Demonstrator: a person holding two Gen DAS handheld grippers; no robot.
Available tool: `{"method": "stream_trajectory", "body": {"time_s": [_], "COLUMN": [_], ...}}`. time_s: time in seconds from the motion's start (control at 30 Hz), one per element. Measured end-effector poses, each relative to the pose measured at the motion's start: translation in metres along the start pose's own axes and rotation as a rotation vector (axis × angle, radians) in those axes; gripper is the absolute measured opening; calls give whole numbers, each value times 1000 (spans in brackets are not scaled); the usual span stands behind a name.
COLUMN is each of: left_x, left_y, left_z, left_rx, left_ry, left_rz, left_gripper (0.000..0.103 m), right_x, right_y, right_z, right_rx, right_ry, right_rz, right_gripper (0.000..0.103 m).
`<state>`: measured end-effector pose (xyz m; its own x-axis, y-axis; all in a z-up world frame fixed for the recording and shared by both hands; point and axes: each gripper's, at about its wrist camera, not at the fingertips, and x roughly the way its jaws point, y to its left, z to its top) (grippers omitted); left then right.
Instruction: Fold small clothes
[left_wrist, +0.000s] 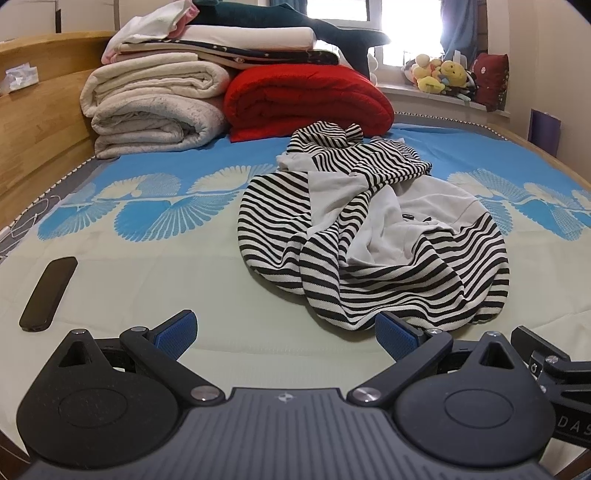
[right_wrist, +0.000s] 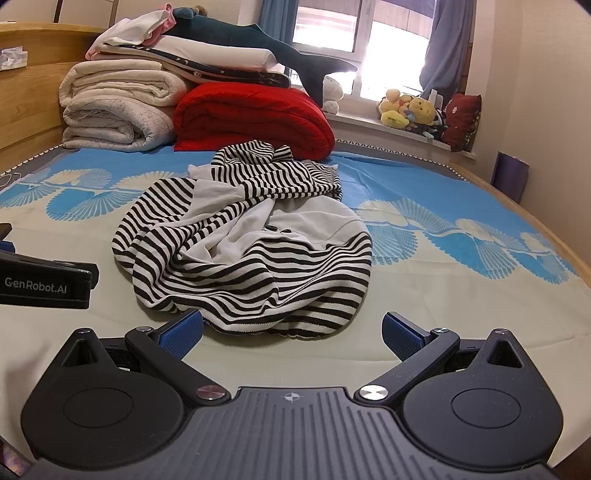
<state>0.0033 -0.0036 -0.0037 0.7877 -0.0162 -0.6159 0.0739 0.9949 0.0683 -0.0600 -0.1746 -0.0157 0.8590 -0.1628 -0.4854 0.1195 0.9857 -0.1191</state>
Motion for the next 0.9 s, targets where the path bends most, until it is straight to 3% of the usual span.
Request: {"method": "stream_trajectory", "body": {"time_s": [0.23, 0.9], "left_x": [3, 7], "left_y": [3, 3], "left_z": [1, 0], "left_rx": [-20, 6], "left_ry": [32, -6], "left_rz": [-1, 28], "left_gripper": [103, 103], "right_x": [1, 3], "right_y": [-5, -2], "right_z": [2, 1], "right_rx": [16, 0], "right_ry": [5, 12], "right_rz": [4, 17], "right_gripper": [102, 102]}}
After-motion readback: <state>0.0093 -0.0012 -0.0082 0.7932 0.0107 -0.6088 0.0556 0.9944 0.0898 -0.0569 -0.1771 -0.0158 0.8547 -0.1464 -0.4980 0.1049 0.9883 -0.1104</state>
